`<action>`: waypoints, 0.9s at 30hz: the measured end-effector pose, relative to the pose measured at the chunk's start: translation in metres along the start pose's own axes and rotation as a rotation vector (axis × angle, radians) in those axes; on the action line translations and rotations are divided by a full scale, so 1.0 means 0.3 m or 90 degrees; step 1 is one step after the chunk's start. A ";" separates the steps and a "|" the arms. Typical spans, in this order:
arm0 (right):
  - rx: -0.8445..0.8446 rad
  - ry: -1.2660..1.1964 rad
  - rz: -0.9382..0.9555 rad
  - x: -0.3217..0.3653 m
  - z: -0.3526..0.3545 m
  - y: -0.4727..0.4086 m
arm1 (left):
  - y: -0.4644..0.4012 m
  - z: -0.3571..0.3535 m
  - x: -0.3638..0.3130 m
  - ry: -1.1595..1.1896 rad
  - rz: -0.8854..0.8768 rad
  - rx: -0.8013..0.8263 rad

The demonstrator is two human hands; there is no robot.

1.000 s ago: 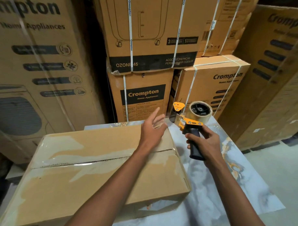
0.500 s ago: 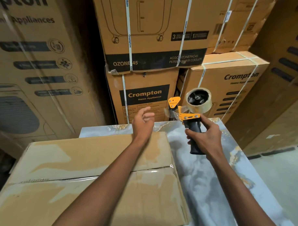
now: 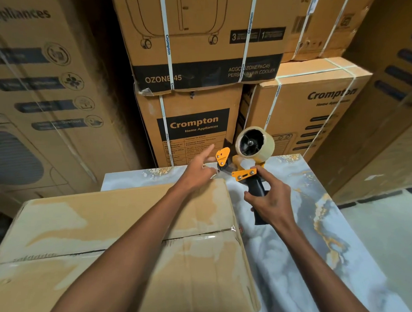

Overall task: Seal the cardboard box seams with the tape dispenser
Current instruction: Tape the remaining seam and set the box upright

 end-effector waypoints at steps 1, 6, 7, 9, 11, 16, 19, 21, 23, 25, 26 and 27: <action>0.004 -0.003 -0.002 0.003 -0.002 0.005 | 0.003 0.004 0.008 -0.017 -0.002 -0.003; 0.006 0.011 0.006 0.025 -0.004 0.035 | 0.038 0.005 0.009 -0.091 -0.020 0.004; 0.005 0.012 0.006 0.029 -0.002 0.041 | 0.043 0.005 0.011 -0.103 -0.022 0.008; 0.003 0.011 0.004 0.039 0.002 0.053 | 0.049 0.007 0.014 -0.115 -0.028 0.007; 0.002 0.023 0.017 0.059 0.005 0.066 | 0.056 0.006 0.021 -0.120 -0.032 0.010; -0.019 0.054 0.052 0.100 0.008 0.087 | 0.078 0.003 0.042 -0.163 -0.036 0.008; -0.031 0.057 0.071 0.100 0.006 0.102 | 0.097 -0.002 0.049 -0.275 -0.036 -0.004; -0.043 0.056 0.091 0.107 0.000 0.115 | 0.100 0.006 0.054 -0.354 -0.044 -0.035; -0.050 0.058 0.116 0.128 -0.009 0.131 | 0.099 0.006 0.061 -0.389 -0.046 -0.057; -0.056 0.058 0.124 0.142 -0.016 0.144 | 0.098 0.003 0.065 -0.403 -0.048 -0.074; -0.060 0.058 0.123 0.146 -0.017 0.150 | 0.101 0.002 0.061 -0.410 -0.054 -0.086; -0.063 0.057 0.121 0.150 -0.018 0.154 | 0.104 0.000 0.057 -0.419 -0.060 -0.098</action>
Point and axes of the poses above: each hand's wrist, its own y-axis away from the middle knuckle, its own z-axis out of the back of the hand, x = y × z, the point moved 10 cm from there along -y, towards the middle knuckle, and after that the axes turned 5 degrees about z, right-handed, at the moved point
